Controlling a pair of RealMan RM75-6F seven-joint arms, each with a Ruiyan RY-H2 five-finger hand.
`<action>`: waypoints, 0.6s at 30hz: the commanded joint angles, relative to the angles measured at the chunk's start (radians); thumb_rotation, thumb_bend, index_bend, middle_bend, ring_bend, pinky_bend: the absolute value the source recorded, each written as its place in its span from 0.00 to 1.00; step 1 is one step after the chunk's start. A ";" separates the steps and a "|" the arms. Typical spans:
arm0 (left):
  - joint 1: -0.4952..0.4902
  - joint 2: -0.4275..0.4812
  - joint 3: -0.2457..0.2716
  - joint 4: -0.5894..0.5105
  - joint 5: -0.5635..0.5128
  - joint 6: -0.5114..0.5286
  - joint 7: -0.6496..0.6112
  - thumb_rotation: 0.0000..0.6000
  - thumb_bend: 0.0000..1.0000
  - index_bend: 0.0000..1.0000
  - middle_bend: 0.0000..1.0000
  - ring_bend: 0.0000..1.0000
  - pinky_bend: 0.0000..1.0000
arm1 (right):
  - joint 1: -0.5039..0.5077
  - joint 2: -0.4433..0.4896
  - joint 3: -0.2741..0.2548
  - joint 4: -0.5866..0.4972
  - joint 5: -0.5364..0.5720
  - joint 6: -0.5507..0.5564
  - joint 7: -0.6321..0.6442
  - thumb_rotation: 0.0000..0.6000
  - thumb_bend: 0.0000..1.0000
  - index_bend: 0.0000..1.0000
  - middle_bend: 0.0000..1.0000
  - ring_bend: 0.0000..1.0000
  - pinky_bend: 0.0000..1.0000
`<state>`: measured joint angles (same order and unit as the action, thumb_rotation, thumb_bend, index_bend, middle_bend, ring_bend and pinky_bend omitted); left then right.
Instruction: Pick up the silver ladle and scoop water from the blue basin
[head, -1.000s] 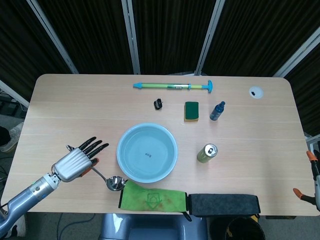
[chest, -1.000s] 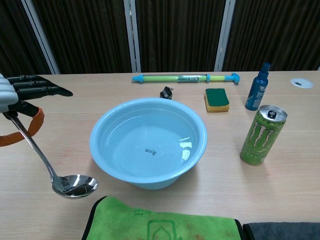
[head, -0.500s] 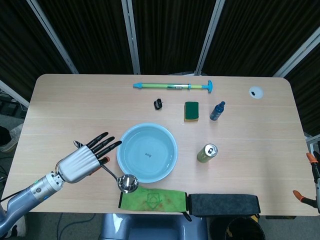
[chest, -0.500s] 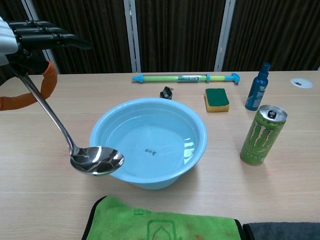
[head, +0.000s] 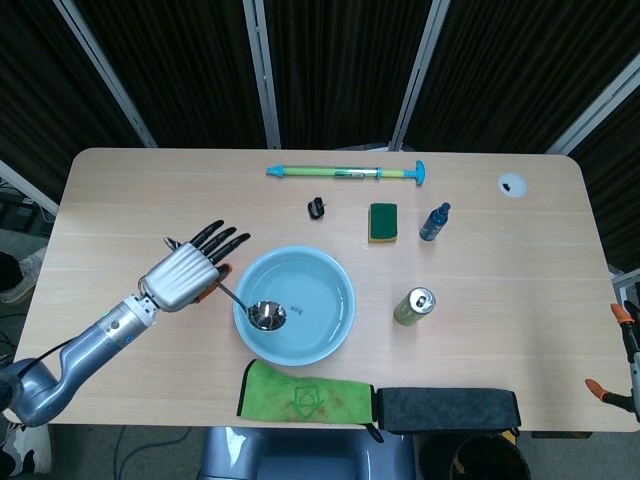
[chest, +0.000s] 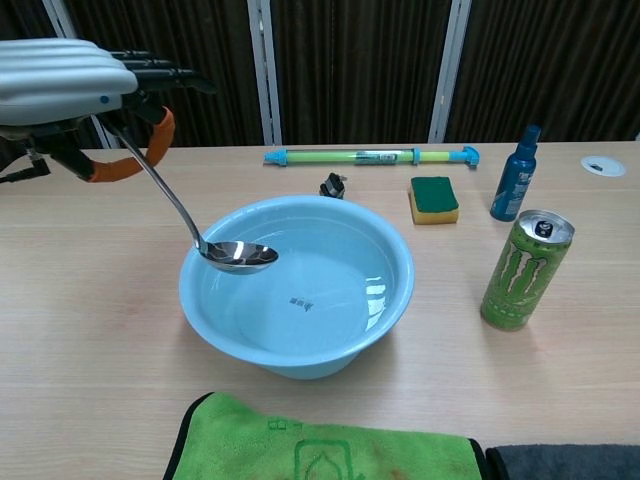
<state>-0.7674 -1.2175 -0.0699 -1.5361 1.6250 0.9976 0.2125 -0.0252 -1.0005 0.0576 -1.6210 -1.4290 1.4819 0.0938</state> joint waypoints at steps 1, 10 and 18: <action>-0.042 -0.056 -0.022 0.051 -0.028 -0.051 -0.005 1.00 0.48 0.64 0.00 0.00 0.00 | 0.001 0.003 0.000 0.001 0.000 -0.003 0.008 1.00 0.00 0.00 0.00 0.00 0.00; -0.140 -0.168 -0.042 0.126 -0.045 -0.155 0.002 1.00 0.48 0.64 0.00 0.00 0.00 | -0.003 0.016 0.002 0.012 -0.001 0.002 0.054 1.00 0.00 0.00 0.00 0.00 0.00; -0.169 -0.230 -0.031 0.150 -0.053 -0.179 0.007 1.00 0.48 0.64 0.00 0.00 0.00 | 0.002 0.022 -0.007 0.022 -0.015 -0.013 0.072 1.00 0.00 0.00 0.00 0.00 0.00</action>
<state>-0.9328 -1.4409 -0.1038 -1.3924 1.5749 0.8230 0.2182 -0.0226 -0.9793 0.0510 -1.6000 -1.4437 1.4678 0.1644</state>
